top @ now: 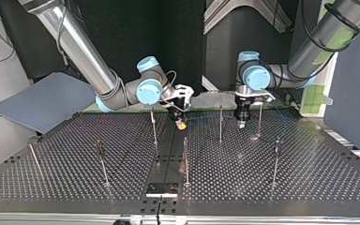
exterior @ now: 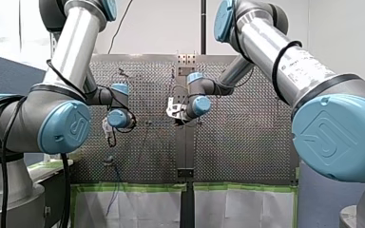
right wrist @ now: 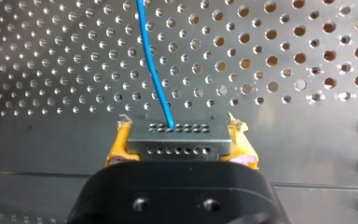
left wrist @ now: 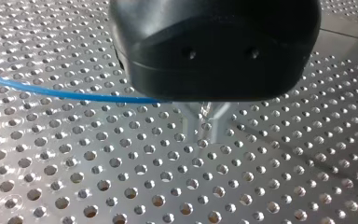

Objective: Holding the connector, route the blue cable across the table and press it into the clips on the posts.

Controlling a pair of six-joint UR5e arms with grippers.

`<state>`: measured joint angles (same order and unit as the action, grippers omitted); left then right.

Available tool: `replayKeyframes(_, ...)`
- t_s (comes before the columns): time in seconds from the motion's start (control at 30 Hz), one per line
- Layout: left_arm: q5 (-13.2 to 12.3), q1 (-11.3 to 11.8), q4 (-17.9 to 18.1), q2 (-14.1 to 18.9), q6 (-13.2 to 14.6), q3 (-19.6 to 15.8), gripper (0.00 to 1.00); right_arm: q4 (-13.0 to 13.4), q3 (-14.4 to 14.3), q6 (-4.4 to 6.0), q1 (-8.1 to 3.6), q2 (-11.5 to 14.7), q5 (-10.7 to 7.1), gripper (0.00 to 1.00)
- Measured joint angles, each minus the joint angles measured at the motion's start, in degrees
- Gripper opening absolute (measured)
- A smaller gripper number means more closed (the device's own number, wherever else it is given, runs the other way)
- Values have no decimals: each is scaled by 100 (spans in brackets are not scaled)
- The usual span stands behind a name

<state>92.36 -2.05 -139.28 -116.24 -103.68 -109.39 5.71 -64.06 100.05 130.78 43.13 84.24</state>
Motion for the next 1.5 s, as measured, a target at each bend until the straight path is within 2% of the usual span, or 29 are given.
replayKeyframes(0.03, 27, -15, -33, 0, 10, 1, 70, 0, 1, -1, -2, 0, -1, 0)
replayKeyframes(0.07, 40, -27, -60, 1, 19, 0, 86, 1, 1, 0, -5, 0, -2, 0)
replayKeyframes(0.1, 50, -39, -90, 1, 34, 0, 86, 1, 1, -1, -10, 0, -2, 0)
replayKeyframes(0.13, 61, -59, -132, 1, 63, 0, 98, 1, 2, -1, -14, 0, -3, 0)
replayKeyframes(0.17, 66, -73, -166, 2, 92, 0, 100, 1, 1, -1, -16, 0, -4, 0)
replayKeyframes(0.4, 99, -164, -501, 33, 358, -6, 100, -26, 2, -8, -39, 3, -15, 0)
replayKeyframes(0.57, 245, -237, -736, 163, 515, -104, 100, -51, 1, -10, -67, 8, -20, 0)
replayKeyframes(0.83, 525, -365, -1123, 534, 538, -470, 100, -76, -4, -10, -118, 9, -16, 0)
replayKeyframes(1.07, 502, -538, -1473, 913, 542, -848, 100, -148, -5, -11, -126, 33, -15, 0)
replayKeyframes(1.3, 495, -785, -1554, 1283, 584, -1056, 100, -173, -6, 7, -175, 132, -20, 0)
replayKeyframes(1.5, 653, -1049, -1355, 1571, 395, -1062, 100, -185, -31, 15, -220, 141, -21, 0)
